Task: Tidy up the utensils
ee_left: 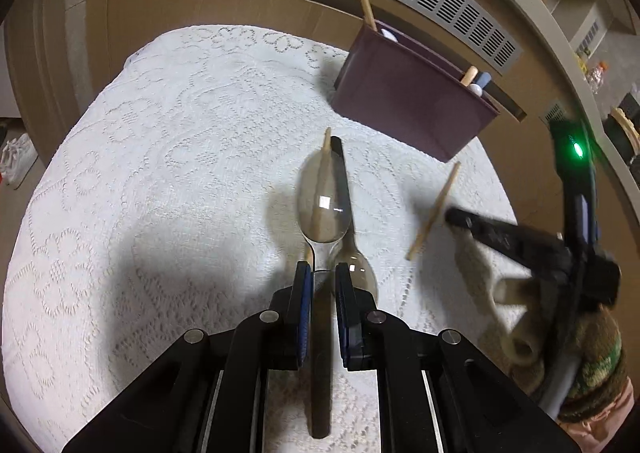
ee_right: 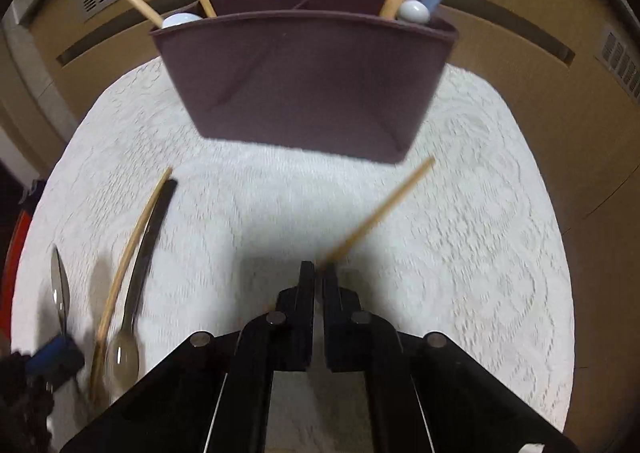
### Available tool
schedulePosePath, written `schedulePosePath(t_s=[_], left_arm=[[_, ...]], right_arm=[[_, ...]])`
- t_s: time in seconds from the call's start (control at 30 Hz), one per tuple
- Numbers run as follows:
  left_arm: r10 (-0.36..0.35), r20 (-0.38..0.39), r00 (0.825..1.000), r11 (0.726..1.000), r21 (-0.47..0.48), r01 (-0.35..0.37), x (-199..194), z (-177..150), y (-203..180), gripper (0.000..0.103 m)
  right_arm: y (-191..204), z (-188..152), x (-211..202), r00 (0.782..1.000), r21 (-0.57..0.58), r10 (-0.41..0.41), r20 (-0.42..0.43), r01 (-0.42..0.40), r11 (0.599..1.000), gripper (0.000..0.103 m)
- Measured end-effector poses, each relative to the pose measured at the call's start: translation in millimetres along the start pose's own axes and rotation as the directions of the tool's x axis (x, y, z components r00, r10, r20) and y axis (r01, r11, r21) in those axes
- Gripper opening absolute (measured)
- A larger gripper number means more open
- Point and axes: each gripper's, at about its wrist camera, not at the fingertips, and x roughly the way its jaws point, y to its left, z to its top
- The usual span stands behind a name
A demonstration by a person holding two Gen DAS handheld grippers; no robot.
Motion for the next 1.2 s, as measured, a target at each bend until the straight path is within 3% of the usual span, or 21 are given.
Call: schedulePosePath(t_s=[0.17,0.27,0.4,0.47,0.63,0.73,0.8,0.93,1.17,1.2], left_arm=[[-0.010,0.007,1.000,1.000,0.023,0.010,-7,-3,-11,0.012],[-0.006,0.011,1.000,0.999,0.034,0.005,-9,-4,-17,0.013],[0.036,0.016,0.999,0.999,0.021,-0.036,-8,-6,-18,0.017],[0.066,0.021,0.998,0.998,0.013,-0.066,-7,-8,-16,0.024],[0.162,0.054,0.985,0.986,0.033,-0.163,-14,-12,-13,0.033],[0.192,0.075,0.978,0.979,0.048,-0.196,-20,-15,-11,0.044],[0.206,0.090,0.975,0.976,0.056,-0.211,-24,-16,-10,0.045],[0.191,0.098,0.977,0.979,0.057,-0.197,-29,-17,-6,0.048],[0.155,0.084,0.984,0.987,0.039,-0.158,-30,-19,-1,0.048],[0.150,0.082,0.985,0.988,0.032,-0.153,-29,-19,0,0.048]], right_arm=[[-21,-39,-23,0.999,-0.011,0.043,-0.027,-0.043,0.999,0.003],[-31,-45,-29,0.998,0.013,0.061,-0.029,-0.060,0.998,0.003],[-40,-33,-25,0.998,0.080,0.065,-0.019,-0.063,0.995,0.011],[-38,-22,-19,0.998,0.128,0.070,-0.007,-0.068,0.989,0.029],[-16,11,7,0.999,0.224,0.043,-0.001,-0.042,0.974,0.030],[2,24,24,0.999,0.223,-0.044,-0.016,0.046,0.974,0.030],[14,32,30,0.995,0.182,-0.102,-0.022,0.105,0.978,0.031],[30,35,31,0.988,0.057,-0.150,-0.039,0.152,0.987,0.029],[26,5,4,0.994,-0.078,-0.100,-0.037,0.097,0.992,0.003],[24,0,0,0.995,-0.088,-0.091,-0.040,0.087,0.992,0.003]])
